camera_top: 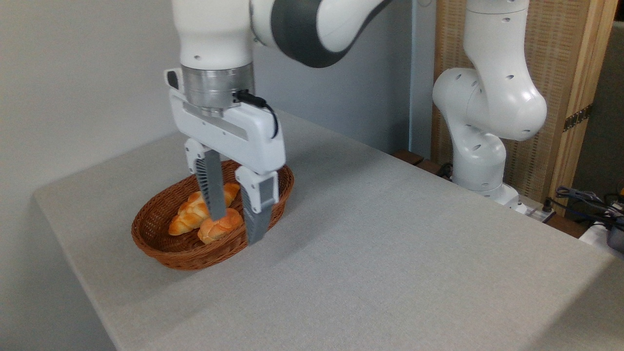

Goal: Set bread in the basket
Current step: 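Open the gripper to release the loaf and raise it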

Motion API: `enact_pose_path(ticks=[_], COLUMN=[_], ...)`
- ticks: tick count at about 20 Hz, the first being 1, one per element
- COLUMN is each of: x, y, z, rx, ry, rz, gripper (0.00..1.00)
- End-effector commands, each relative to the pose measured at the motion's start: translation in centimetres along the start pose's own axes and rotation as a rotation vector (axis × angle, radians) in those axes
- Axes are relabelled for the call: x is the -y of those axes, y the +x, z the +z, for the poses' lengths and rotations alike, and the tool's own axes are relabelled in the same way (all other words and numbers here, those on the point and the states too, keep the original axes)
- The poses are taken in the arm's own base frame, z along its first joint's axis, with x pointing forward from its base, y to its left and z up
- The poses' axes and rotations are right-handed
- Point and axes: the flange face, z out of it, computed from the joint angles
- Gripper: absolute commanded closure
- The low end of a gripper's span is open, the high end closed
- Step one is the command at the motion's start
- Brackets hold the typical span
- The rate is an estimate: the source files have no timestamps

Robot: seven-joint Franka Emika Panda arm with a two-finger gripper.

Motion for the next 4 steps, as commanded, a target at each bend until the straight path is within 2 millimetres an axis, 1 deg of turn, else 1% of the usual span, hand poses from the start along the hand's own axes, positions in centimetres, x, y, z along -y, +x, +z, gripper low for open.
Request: enact_pose_path(ticks=[1, 4], x=[-0.04, 0.03], y=[-0.67, -0.69], z=[-0.62, -0.69], rx=[0.018, 0.015], ry=[0.001, 0.0], rz=[0.025, 0.023], gripper=[0.0, 0.0])
